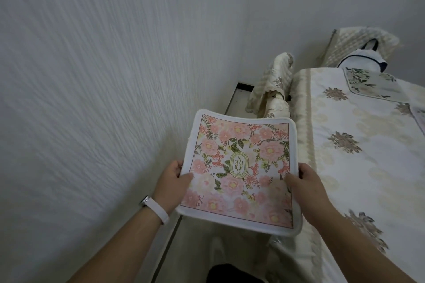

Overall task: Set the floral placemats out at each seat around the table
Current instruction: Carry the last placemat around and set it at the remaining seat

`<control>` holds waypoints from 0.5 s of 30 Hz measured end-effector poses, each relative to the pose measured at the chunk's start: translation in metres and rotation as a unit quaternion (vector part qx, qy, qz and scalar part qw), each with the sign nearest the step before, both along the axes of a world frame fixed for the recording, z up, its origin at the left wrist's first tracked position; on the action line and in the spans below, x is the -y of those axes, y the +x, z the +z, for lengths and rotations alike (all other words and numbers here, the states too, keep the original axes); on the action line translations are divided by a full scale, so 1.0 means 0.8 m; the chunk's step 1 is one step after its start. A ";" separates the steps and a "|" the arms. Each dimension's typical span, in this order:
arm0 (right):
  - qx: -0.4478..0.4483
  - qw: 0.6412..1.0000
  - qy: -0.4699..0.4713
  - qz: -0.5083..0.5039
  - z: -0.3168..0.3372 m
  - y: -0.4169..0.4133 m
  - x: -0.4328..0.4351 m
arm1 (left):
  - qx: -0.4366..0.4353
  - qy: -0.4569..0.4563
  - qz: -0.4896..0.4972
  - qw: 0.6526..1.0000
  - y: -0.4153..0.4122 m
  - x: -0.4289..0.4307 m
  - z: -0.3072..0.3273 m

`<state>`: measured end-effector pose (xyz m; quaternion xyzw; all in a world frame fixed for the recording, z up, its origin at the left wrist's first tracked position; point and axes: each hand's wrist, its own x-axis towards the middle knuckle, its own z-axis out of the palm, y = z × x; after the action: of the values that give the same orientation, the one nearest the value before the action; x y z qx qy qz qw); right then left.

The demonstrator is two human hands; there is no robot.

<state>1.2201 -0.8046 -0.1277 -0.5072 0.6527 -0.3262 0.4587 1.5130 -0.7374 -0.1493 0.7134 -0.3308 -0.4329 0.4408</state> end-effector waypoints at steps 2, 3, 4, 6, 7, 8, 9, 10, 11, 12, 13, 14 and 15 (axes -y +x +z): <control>0.008 1.000 0.009 -0.003 -0.005 0.005 0.020 | -0.003 0.012 -0.001 1.000 0.007 0.021 -0.003; 0.009 1.000 0.012 -0.006 -0.010 0.007 0.031 | -0.003 0.016 -0.002 1.000 0.011 0.035 -0.006; 0.012 1.000 0.015 -0.012 -0.014 0.009 0.044 | -0.006 0.019 -0.006 1.000 0.014 0.051 -0.008; 0.022 0.999 0.014 -0.030 -0.023 0.014 0.075 | -0.019 0.021 -0.010 1.000 0.018 0.088 -0.011; 0.023 0.999 0.015 -0.039 -0.028 0.015 0.093 | -0.022 0.022 -0.012 0.999 0.019 0.109 -0.011; 0.025 0.998 0.018 -0.048 -0.032 0.017 0.112 | -0.021 0.023 -0.011 0.999 0.019 0.132 -0.011; 0.029 0.998 0.024 -0.057 -0.036 0.018 0.133 | -0.018 0.023 -0.012 1.000 0.019 0.155 -0.010; 0.037 0.997 0.027 -0.064 -0.038 0.019 0.152 | -0.012 0.022 -0.016 1.000 0.020 0.179 -0.009; 0.045 0.996 0.031 -0.072 -0.039 0.019 0.171 | -0.006 0.021 -0.023 0.999 0.020 0.204 -0.007; 0.050 0.995 0.033 -0.083 -0.041 0.018 0.189 | -0.001 0.023 -0.031 0.999 0.019 0.230 -0.006; 0.054 0.993 0.035 -0.097 -0.040 0.016 0.205 | 0.005 0.027 -0.040 0.999 0.017 0.256 -0.004; 0.059 0.991 0.034 -0.111 -0.039 0.014 0.219 | 0.011 0.027 -0.049 0.998 0.015 0.281 -0.002; 0.065 0.989 0.033 -0.125 -0.038 0.010 0.233 | 0.016 0.022 -0.060 0.998 0.011 0.306 0.001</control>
<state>1.2284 -0.9909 -0.1579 -0.3836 0.6903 -0.3914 0.4725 1.5214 -0.9821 -0.1482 0.7085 -0.3701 -0.4544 0.3933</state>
